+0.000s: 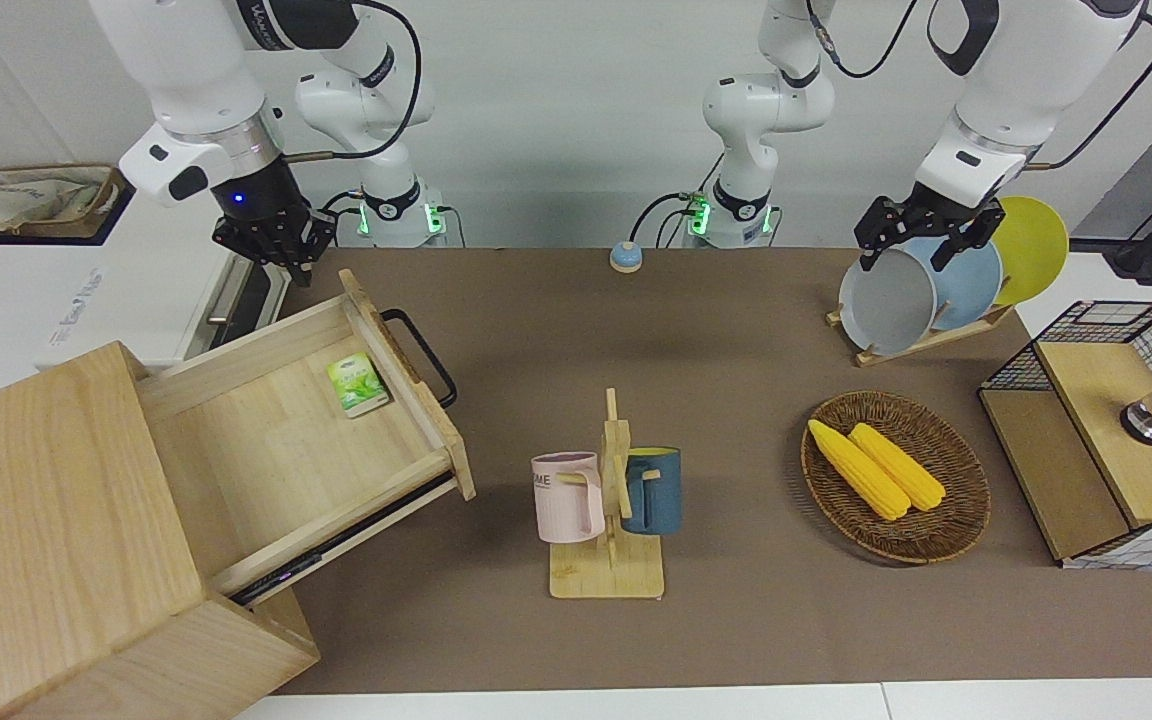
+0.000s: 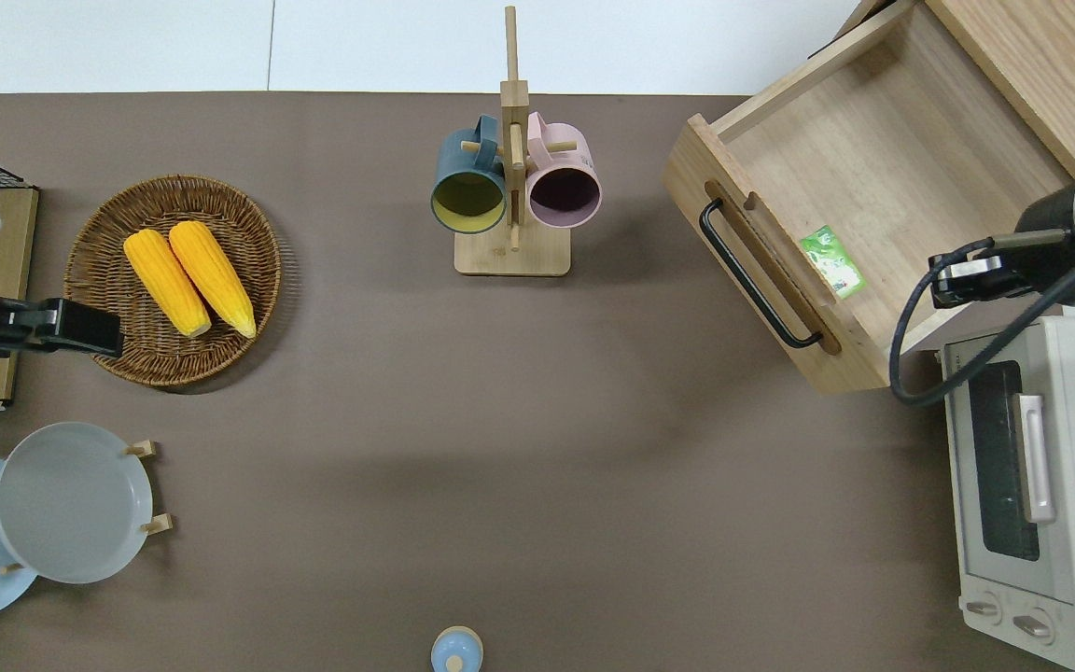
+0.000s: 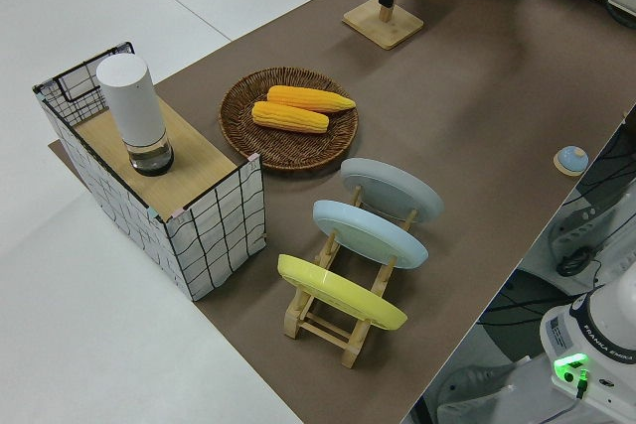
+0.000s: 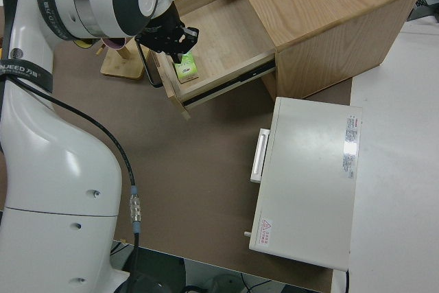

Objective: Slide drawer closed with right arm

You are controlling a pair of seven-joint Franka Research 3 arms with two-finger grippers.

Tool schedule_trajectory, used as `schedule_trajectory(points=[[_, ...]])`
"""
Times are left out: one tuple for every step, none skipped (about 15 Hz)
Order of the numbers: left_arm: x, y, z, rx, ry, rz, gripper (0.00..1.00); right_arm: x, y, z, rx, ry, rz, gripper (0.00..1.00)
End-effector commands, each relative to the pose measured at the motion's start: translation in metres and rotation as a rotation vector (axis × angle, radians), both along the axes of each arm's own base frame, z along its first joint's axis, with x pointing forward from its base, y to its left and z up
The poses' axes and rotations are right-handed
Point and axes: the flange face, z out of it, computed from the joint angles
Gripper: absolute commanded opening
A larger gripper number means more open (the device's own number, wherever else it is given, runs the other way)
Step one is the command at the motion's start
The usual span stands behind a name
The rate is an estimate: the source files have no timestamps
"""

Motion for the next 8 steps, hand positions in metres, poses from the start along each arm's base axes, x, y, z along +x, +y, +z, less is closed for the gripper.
schedule_trajectory(points=[[0.002, 0.001, 0.003, 0.016, 0.006, -0.011, 0.99, -0.003, 0.022, 0.004, 0.008, -0.007, 0.000, 0.000], [0.002, 0.001, 0.004, 0.016, 0.005, -0.011, 0.99, -0.005, 0.034, 0.005, 0.007, -0.007, -0.007, 0.000], [0.002, 0.001, 0.004, 0.016, 0.005, -0.011, 0.99, -0.008, 0.042, 0.007, 0.007, -0.009, -0.029, 0.000], [0.002, 0.001, 0.004, 0.016, 0.005, -0.011, 0.99, -0.010, 0.051, 0.008, 0.007, -0.010, -0.049, 0.000], [0.002, 0.001, 0.003, 0.016, 0.006, -0.011, 0.99, -0.012, 0.064, 0.008, 0.007, -0.009, -0.064, 0.000], [0.002, 0.001, 0.003, 0.016, 0.006, -0.011, 0.99, -0.014, 0.075, 0.008, 0.003, -0.009, -0.081, 0.000], [0.002, 0.001, 0.004, 0.016, 0.005, -0.011, 0.99, -0.017, 0.087, 0.008, -0.004, -0.010, -0.102, 0.000], [0.002, 0.001, 0.003, 0.016, 0.006, -0.011, 0.99, -0.020, 0.101, 0.008, -0.005, -0.010, -0.119, 0.000]])
